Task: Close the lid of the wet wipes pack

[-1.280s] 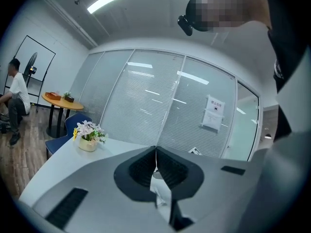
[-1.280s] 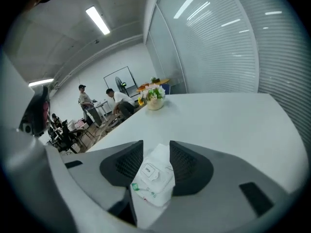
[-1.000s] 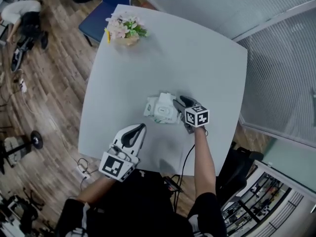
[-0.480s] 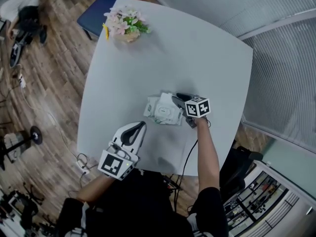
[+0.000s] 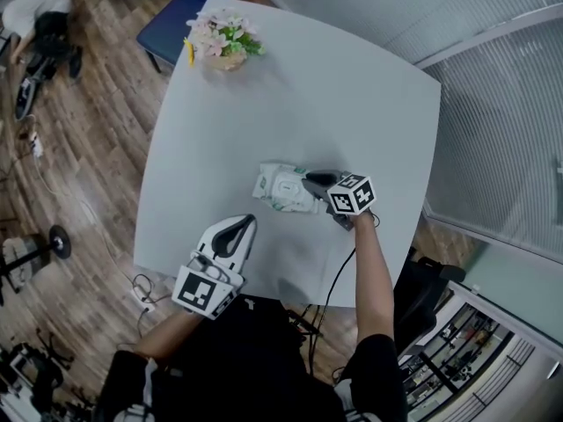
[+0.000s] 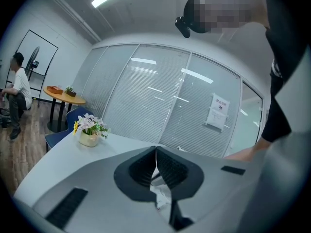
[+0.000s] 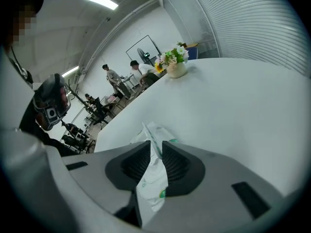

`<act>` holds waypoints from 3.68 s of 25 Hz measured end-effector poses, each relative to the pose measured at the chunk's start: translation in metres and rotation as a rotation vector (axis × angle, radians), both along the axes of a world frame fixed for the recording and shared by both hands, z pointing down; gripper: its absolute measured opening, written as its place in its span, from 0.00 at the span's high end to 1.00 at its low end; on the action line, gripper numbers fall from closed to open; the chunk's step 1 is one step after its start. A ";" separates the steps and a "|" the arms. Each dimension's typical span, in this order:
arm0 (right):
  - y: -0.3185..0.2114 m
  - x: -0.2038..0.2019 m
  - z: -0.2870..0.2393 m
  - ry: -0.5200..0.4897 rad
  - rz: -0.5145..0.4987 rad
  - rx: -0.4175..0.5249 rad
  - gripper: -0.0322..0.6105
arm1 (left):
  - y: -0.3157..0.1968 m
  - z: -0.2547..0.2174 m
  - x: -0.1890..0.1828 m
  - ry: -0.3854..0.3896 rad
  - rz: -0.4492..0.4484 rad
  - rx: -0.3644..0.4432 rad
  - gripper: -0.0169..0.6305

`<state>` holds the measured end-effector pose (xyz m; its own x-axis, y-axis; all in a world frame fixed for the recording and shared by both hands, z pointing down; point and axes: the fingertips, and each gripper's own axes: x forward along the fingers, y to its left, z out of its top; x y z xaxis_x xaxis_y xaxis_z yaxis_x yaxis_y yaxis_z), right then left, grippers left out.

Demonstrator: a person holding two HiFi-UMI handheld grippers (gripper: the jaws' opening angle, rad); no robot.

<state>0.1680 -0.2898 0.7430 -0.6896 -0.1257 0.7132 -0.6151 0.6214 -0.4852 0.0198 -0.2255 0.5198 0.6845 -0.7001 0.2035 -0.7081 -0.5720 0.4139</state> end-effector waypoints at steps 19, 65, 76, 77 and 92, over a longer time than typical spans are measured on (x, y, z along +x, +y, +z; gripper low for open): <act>0.067 -0.028 0.015 0.102 -0.220 -0.005 0.52 | 0.052 -0.003 -0.018 -0.012 0.005 0.016 0.94; 0.162 0.016 -0.242 0.011 0.645 0.657 0.83 | 0.181 -0.106 -0.024 -0.049 -0.141 0.232 0.94; 0.341 -0.008 -0.323 -0.113 0.852 0.835 0.84 | 0.247 -0.136 -0.036 -0.038 -0.077 0.302 0.94; 0.349 -0.011 -0.326 -0.110 0.863 0.842 0.85 | 0.252 -0.137 -0.039 -0.033 -0.071 0.301 0.94; 0.360 -0.037 -0.327 -0.053 0.904 0.868 0.91 | 0.255 -0.134 -0.076 0.012 -0.036 0.294 0.94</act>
